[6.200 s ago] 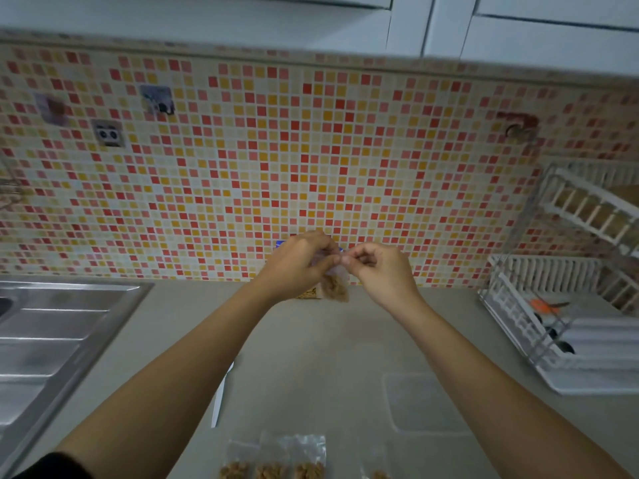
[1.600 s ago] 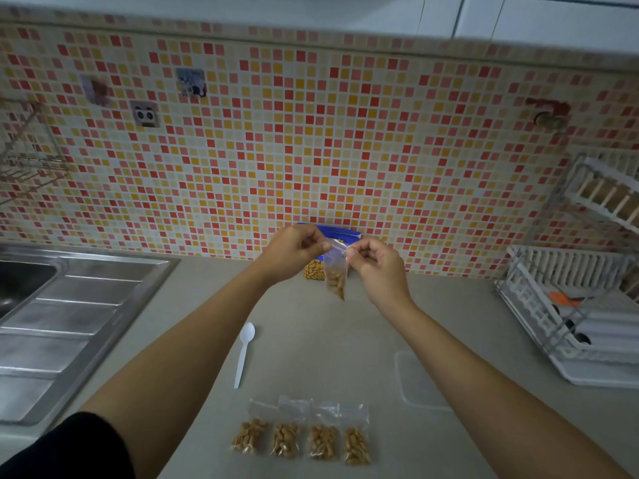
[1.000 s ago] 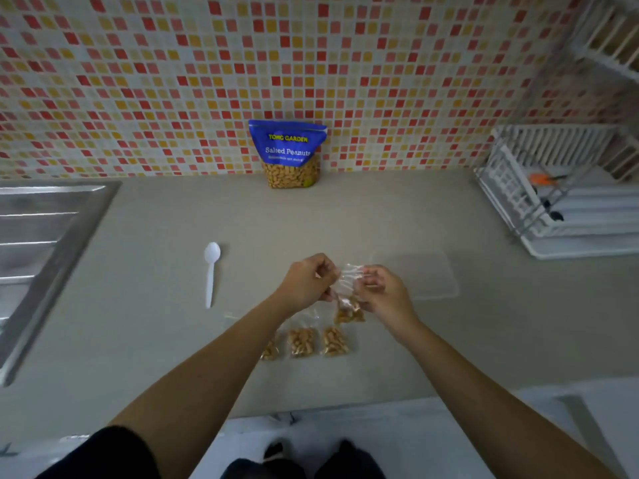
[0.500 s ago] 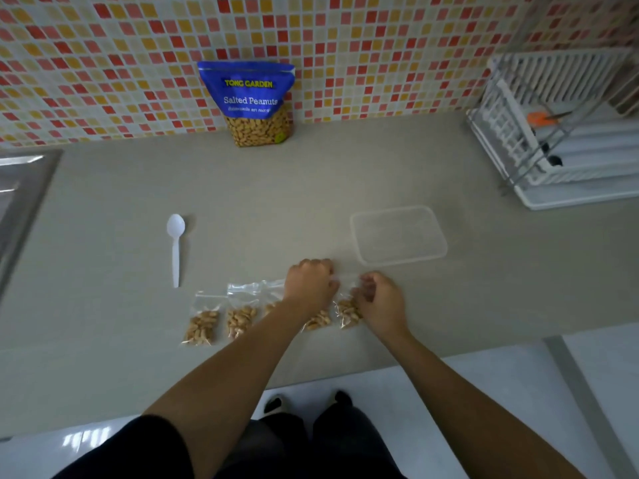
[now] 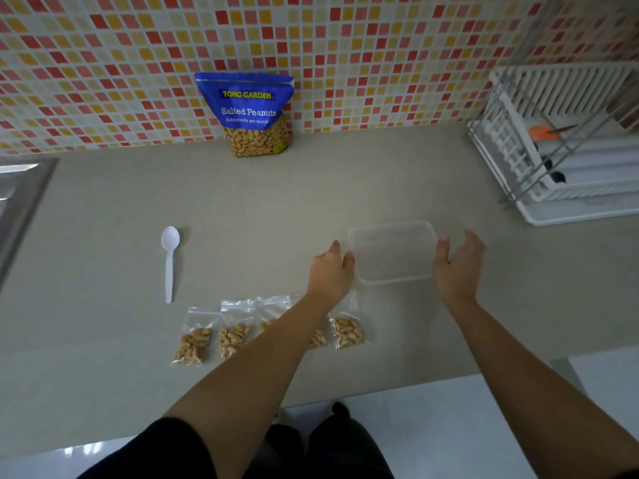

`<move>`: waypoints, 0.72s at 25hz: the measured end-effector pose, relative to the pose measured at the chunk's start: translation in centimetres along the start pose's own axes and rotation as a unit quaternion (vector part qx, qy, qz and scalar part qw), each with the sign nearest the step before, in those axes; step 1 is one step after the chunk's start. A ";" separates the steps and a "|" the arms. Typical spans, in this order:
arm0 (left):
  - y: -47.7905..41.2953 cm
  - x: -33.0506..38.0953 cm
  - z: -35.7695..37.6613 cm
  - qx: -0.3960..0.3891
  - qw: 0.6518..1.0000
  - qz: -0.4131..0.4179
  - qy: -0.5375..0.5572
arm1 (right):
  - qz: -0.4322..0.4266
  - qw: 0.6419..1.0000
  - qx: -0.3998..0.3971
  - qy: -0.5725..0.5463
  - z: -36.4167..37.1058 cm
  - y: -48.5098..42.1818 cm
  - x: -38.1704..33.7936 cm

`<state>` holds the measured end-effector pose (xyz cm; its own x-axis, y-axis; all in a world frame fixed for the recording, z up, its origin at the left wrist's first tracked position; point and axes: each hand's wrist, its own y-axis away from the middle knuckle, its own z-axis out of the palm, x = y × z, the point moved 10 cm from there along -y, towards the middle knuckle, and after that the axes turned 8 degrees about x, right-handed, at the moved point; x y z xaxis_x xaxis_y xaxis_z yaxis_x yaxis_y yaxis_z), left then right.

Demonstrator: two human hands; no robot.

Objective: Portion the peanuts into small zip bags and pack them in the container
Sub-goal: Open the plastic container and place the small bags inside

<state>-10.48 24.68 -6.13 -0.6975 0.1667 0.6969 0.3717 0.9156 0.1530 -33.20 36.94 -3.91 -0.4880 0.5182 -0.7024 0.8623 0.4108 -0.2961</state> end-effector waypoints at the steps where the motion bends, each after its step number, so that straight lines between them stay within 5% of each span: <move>1: -0.1 0.1 0.8 -0.019 1.000 -0.013 0.002 | 0.018 0.997 -0.061 0.046 1.5 -0.3 1.0; 3: -0.1 0.2 1.8 -0.045 0.998 -0.036 0.022 | 0.003 0.984 -0.145 0.100 3.4 0.0 1.2; 8: -2.2 -1.3 -2.2 -0.005 0.996 -0.068 0.054 | -0.062 0.985 -0.137 0.087 4.9 0.6 -3.9; 18: -2.1 -13.2 -14.4 0.088 0.976 -0.188 0.058 | -0.109 0.963 -0.245 0.007 15.4 9.3 -14.9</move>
<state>6.78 15.26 -5.61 -0.6864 -0.2264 0.6911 -0.0158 0.9547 0.2971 -15.83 21.49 -6.11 -0.6547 0.3890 -0.6481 0.5738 0.8139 -0.0913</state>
